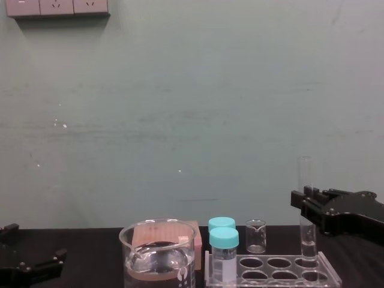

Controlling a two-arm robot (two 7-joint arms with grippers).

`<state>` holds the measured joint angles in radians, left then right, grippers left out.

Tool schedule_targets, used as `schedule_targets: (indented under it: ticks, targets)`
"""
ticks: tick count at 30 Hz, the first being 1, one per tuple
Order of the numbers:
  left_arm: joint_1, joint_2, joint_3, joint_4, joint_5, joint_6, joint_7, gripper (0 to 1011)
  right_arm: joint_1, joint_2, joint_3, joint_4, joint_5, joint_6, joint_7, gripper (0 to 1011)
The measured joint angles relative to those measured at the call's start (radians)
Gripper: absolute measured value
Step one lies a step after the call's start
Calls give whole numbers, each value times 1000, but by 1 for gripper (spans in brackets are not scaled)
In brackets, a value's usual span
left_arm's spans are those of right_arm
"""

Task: Hold the test tube with one hand and immerse one end into the beaker, then return it to the test tube rack.

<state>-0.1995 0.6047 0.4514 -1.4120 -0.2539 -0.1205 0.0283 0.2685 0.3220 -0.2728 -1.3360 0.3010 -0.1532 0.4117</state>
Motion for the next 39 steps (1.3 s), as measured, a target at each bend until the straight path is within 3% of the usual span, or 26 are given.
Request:
schedule_targets:
  ticks: [39]
  targets:
    - [0, 0, 0, 0, 0, 0, 0, 1000, 22, -6, -16, 37, -7, 8, 10, 226]
